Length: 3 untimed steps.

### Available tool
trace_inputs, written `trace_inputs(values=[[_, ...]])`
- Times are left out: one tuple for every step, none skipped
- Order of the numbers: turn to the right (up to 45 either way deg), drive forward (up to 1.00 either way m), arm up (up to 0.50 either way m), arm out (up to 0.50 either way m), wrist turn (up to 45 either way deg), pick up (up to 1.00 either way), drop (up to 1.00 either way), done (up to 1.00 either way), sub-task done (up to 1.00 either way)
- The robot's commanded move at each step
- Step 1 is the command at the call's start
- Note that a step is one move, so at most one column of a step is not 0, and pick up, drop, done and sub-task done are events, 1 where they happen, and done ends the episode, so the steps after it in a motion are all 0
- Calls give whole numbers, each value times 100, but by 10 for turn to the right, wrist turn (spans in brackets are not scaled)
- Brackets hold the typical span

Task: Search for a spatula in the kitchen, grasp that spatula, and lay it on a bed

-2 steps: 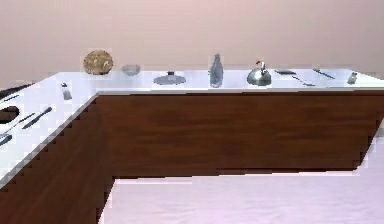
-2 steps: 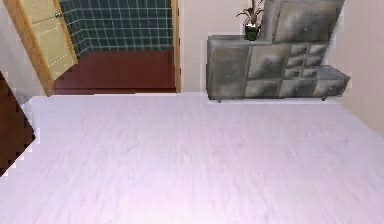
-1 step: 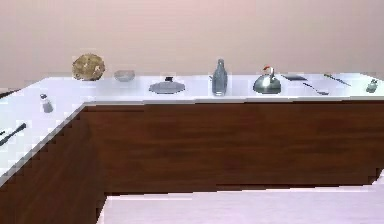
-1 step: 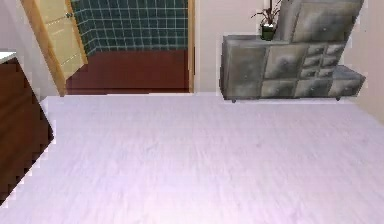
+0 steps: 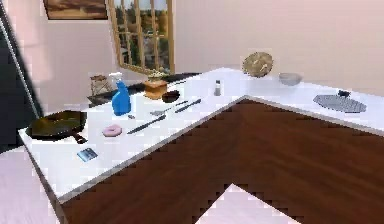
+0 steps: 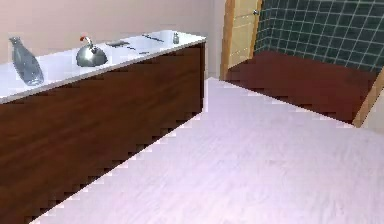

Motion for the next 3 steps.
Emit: trace_inputs(values=[[-450,0,0,0,0,0,0,0,0],[-450,0,0,0,0,0,0,0,0],[-30,0,0,0,0,0,0,0,0]])
